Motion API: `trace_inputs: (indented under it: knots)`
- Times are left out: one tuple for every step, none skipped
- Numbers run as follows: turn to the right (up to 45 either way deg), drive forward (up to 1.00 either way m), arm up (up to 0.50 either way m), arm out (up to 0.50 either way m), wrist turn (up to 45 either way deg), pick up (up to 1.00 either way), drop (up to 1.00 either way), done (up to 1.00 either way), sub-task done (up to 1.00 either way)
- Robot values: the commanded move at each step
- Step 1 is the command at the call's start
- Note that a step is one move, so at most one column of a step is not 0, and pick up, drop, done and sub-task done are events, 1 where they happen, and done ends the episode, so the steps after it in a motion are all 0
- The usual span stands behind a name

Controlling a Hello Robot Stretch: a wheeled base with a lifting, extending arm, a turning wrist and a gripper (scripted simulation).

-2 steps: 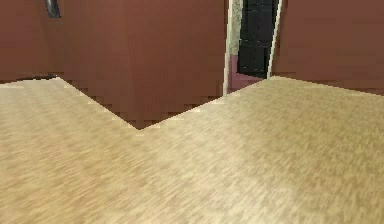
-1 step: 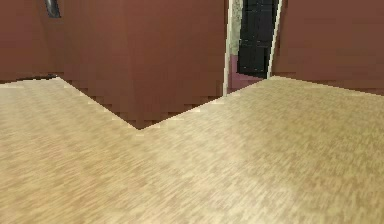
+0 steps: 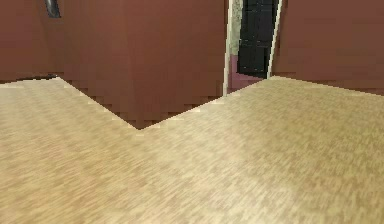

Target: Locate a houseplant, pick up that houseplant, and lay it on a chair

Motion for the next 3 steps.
trace_inputs:
  knots:
    - [0.0, 0.00, 0.10, 0.00, 0.0, 0.00, 0.00, 0.00, 0.00]
    - [0.0, 0.00, 0.00, -0.08, 0.0, 0.00, 0.00, 0.00, 0.00]
    - [0.0, 0.00, 0.00, 0.00, 0.0, 0.00, 0.00, 1.00, 0.00]
